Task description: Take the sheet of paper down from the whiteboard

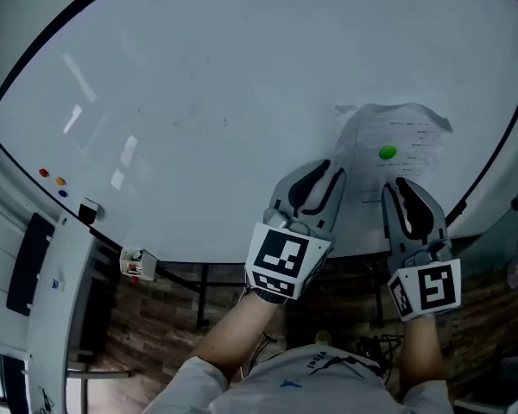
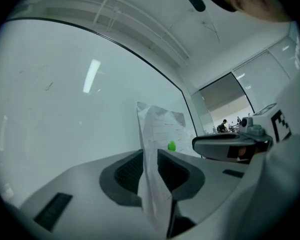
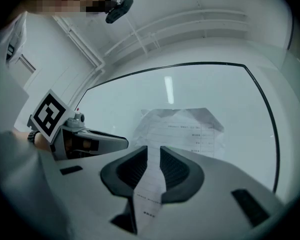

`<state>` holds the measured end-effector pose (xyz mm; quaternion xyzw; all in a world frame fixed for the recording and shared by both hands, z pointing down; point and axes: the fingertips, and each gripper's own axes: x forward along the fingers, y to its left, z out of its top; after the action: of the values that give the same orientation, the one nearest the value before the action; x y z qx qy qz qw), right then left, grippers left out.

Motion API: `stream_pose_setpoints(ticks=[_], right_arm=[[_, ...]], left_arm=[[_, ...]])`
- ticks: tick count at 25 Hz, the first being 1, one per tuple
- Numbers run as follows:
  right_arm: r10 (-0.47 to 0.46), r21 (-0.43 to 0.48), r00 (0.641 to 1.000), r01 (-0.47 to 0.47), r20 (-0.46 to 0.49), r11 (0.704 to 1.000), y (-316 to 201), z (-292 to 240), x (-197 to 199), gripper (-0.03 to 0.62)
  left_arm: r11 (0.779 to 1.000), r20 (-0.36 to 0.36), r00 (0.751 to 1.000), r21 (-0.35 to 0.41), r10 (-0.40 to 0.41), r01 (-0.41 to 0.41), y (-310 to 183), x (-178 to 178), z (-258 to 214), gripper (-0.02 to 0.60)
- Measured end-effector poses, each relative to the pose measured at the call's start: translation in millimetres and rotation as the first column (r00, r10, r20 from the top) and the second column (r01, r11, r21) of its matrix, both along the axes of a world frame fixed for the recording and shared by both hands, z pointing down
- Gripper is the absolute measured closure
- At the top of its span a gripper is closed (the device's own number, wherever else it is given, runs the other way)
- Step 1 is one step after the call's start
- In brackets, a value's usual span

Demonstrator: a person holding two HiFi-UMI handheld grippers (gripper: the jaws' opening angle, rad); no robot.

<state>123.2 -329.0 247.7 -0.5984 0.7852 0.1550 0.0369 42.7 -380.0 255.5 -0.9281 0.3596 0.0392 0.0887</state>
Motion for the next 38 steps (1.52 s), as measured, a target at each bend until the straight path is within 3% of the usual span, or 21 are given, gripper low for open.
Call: stream_pose_setpoints(ticks=[4,11,20,24,28,35,38], right_arm=[[-0.011,0.028,1.000,0.012,-0.007,1.000,-9,-8,4,0.523],[-0.022,0.048,0.999,0.024,-0.039,0.999,-23,-12,6,0.523],[0.073,0.067,0.986,-0.064,-0.152,0.996,-39,-9,8,0.473],[0.134,0.087,0.962,-0.116,-0.239,0.989,-44,-7,7,0.439],[0.158,0.070,0.942,-0.143,-0.296,0.987,-52,-3,6,0.437],[0.205,0.080,0.924,-0.190,-0.321,0.979,-57,-4,8,0.456],[0.165,0.078,0.947,-0.149,-0.275,0.986,-56,-6,7,0.464]], left_arm=[[0.999,-0.002,0.999,0.000,-0.045,0.045,-10,3,-1,0.499],[0.999,-0.004,0.999,-0.026,-0.035,0.035,-14,9,1,0.499],[1.000,0.038,0.999,-0.018,-0.009,0.009,-13,21,3,0.499],[1.000,0.044,0.999,-0.013,-0.018,0.019,-15,20,3,0.500],[0.999,0.035,0.999,-0.012,-0.031,0.031,-17,16,1,0.557],[0.999,0.015,1.000,-0.048,-0.018,0.018,-16,15,6,0.565],[0.998,-0.001,1.000,-0.061,-0.014,0.014,-15,14,6,0.565]])
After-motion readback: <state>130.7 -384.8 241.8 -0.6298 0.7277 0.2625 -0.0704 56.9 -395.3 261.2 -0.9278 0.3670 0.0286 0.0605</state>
